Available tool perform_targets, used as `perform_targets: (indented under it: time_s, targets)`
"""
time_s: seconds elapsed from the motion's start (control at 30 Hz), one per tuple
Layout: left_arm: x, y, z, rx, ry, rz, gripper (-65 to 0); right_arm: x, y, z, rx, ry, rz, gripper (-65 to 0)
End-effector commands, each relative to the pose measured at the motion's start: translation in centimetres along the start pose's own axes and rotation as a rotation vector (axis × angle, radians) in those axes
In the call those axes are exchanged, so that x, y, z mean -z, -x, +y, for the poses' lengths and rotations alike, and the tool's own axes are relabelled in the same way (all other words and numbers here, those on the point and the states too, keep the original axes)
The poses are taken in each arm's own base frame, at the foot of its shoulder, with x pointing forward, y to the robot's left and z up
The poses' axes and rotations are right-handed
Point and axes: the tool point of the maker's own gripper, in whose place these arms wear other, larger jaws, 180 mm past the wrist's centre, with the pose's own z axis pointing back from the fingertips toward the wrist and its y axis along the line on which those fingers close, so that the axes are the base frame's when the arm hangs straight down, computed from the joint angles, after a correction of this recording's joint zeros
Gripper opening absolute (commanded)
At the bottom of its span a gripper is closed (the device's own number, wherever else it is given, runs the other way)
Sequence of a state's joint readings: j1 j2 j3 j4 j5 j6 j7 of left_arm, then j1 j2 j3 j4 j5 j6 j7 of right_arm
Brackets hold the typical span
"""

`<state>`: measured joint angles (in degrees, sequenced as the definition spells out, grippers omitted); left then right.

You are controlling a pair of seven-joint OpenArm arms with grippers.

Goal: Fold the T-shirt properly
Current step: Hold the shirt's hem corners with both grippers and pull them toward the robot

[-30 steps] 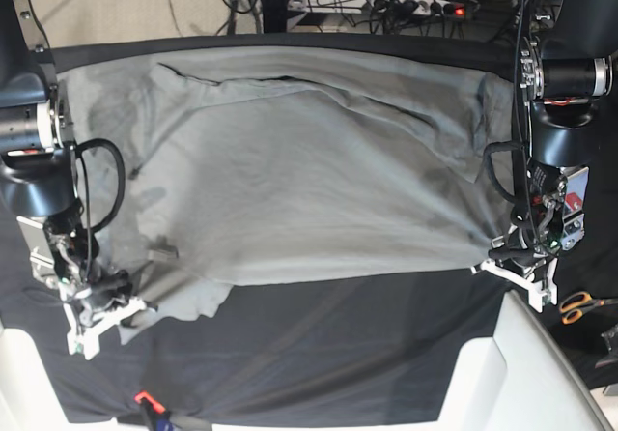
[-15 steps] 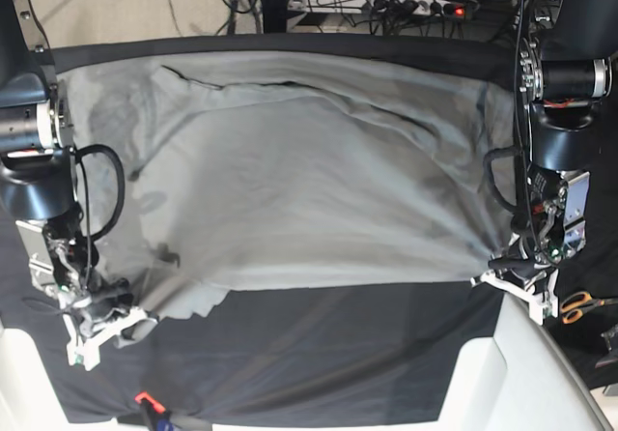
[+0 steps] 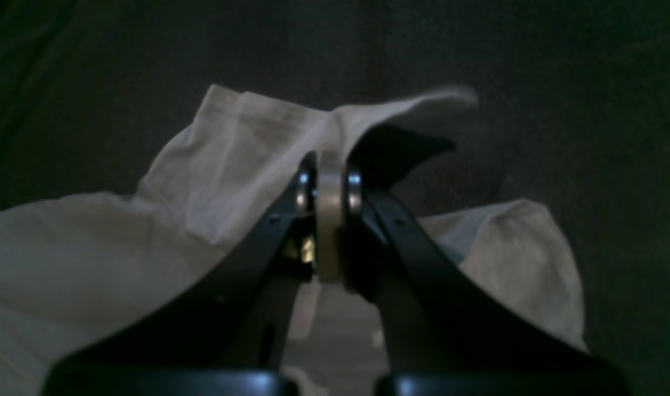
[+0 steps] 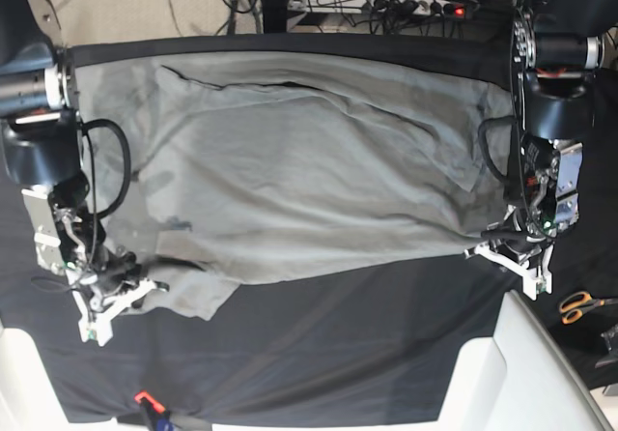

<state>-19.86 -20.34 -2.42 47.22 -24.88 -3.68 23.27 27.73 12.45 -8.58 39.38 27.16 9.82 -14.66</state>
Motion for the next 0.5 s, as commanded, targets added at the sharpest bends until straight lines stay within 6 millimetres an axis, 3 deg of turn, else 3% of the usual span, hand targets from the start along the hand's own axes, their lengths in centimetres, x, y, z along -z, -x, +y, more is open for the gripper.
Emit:
perform_targets:
  time_s: [0.0, 0.23, 0.47]
  targets:
    - [-0.4, -2.0, 0.3, 0.007, 0.000, -0.050, -65.0, -0.6, -2.5, 0.0, -0.006, -0.004, -0.061, -65.0]
    - [-0.8, 0.2, 1.0, 0.025, -0.005, -0.019, -65.0, -2.1, -0.7, 1.1, -0.028, -0.011, -0.027, -65.0]
    - [-1.1, 0.6, 2.5, 0.043, -0.029, -0.008, -65.0, -3.0, 0.4, 0.0, -0.033, 0.025, -0.012, -65.0]
